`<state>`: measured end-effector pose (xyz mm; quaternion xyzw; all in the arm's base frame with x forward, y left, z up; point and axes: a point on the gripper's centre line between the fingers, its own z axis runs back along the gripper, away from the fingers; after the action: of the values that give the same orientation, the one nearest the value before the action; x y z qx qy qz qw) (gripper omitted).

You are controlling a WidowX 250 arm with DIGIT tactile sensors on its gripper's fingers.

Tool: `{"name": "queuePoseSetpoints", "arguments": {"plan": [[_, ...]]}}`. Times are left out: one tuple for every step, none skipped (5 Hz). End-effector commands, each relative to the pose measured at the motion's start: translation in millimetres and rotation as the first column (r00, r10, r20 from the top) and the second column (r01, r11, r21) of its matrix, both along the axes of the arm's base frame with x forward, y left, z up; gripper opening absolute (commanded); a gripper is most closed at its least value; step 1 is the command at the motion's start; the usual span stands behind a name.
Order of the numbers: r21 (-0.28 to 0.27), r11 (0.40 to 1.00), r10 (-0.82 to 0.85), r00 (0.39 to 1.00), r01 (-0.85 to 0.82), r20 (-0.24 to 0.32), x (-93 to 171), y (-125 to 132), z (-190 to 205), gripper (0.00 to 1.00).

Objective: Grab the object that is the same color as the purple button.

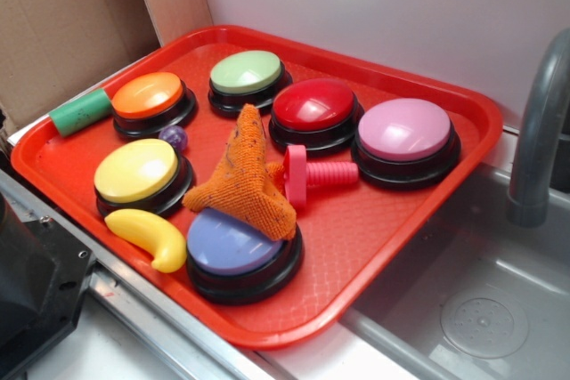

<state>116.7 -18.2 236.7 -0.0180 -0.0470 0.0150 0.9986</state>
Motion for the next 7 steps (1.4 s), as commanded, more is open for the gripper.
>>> {"name": "queuePoseSetpoints", "arguments": {"plan": [[0.000, 1.000, 0.000, 1.000, 0.000, 0.000, 0.0, 0.0, 0.0, 1.00], [-0.015, 0.992, 0.122, 0.992, -0.123, -0.021, 7.4, -0.3, -10.7, 1.00], [-0.097, 0.971, 0.213, 0.975, -0.218, -0.059, 14.1, -0.2, -27.5, 1.00], [-0.071, 0.908, 0.411, 0.911, -0.413, -0.045, 23.7, 0.6, -49.9, 1.00], [-0.075, 0.855, 0.513, 0.858, -0.513, -0.026, 34.0, 11.3, -74.1, 1.00], [-0.066, 0.806, 0.590, 0.808, -0.588, 0.004, 44.6, 25.1, -100.3, 1.00], [-0.031, 0.774, 0.633, 0.774, -0.633, 0.002, 53.7, 41.2, -121.0, 1.00]]}}
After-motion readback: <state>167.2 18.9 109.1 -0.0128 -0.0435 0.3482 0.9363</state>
